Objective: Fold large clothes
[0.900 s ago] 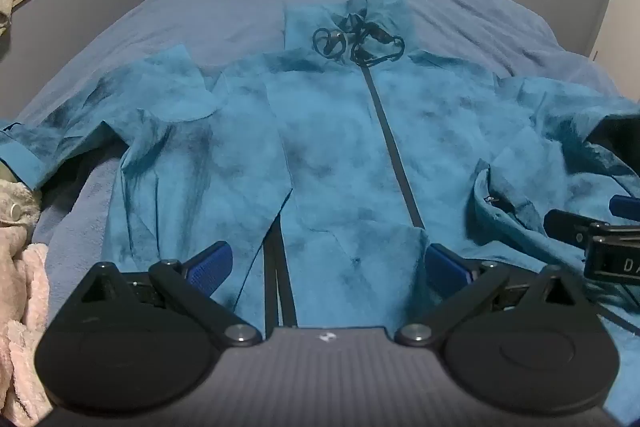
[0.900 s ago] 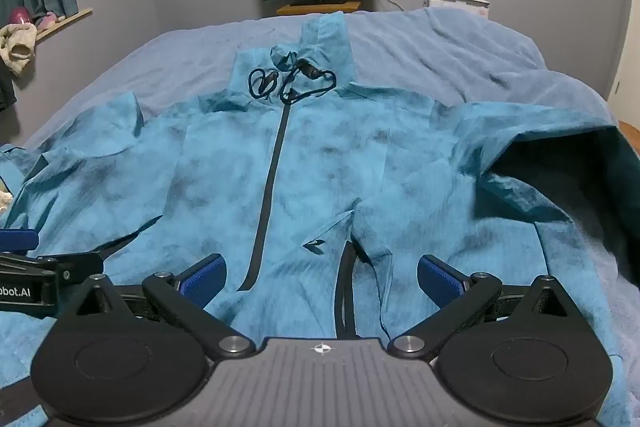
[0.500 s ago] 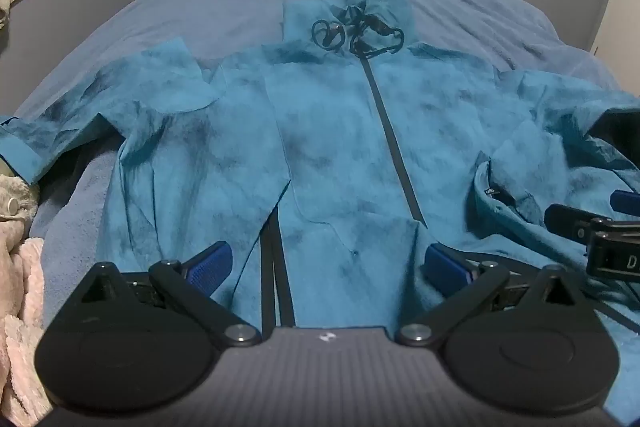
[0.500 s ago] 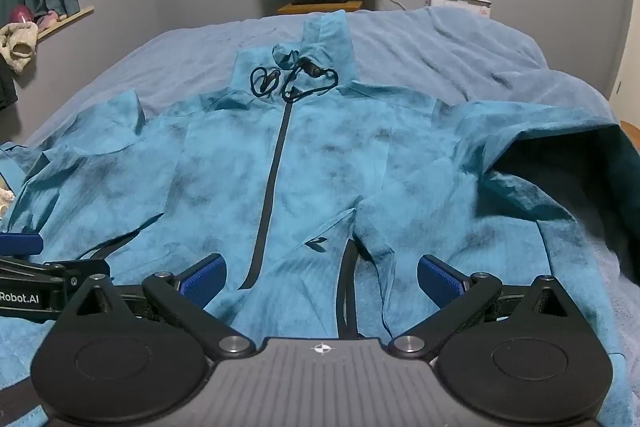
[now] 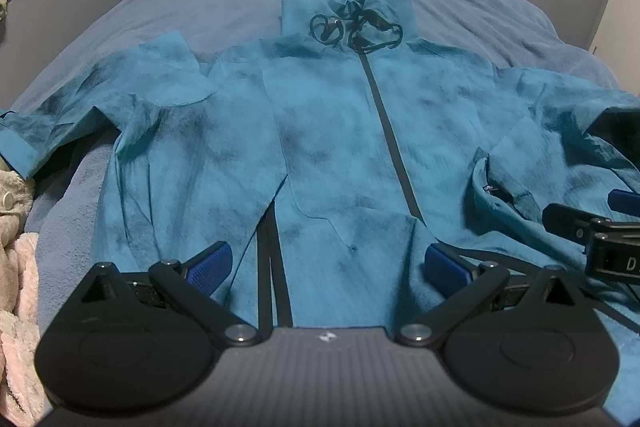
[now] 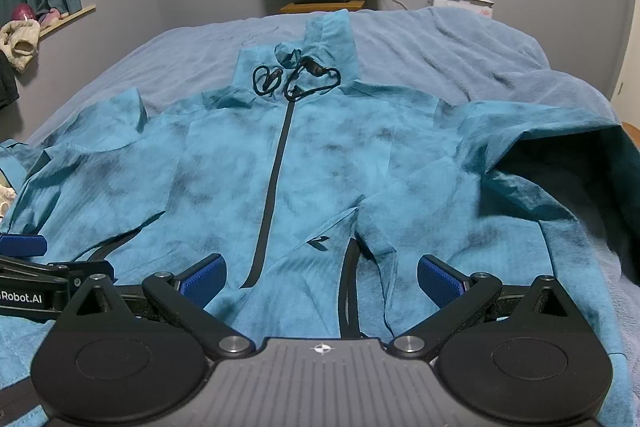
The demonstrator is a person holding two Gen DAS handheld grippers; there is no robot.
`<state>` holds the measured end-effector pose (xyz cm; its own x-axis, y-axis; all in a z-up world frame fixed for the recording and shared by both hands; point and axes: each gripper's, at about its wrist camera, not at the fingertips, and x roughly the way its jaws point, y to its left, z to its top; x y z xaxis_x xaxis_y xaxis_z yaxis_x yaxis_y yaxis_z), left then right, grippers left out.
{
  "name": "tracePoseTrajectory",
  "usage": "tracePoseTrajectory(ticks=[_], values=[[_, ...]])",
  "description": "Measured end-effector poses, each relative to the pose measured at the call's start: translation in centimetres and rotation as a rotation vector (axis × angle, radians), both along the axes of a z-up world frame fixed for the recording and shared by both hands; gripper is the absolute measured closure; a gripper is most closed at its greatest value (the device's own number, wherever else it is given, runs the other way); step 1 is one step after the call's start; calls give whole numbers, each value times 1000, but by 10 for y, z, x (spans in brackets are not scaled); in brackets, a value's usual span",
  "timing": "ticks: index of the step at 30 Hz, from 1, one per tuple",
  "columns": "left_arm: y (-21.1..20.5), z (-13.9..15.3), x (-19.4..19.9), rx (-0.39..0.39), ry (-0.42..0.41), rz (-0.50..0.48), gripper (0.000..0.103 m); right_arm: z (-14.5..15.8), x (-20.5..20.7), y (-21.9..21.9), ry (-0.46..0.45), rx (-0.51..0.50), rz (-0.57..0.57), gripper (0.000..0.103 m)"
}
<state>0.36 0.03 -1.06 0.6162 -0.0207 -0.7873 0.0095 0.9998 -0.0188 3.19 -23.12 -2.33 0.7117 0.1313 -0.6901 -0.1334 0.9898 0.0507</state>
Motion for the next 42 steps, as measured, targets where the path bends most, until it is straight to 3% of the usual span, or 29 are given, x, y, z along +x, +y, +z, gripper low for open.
tracePoseTrajectory(ticks=[42], values=[[0, 0, 0, 0, 2, 1, 0, 1, 0, 4, 1, -5, 2, 0]])
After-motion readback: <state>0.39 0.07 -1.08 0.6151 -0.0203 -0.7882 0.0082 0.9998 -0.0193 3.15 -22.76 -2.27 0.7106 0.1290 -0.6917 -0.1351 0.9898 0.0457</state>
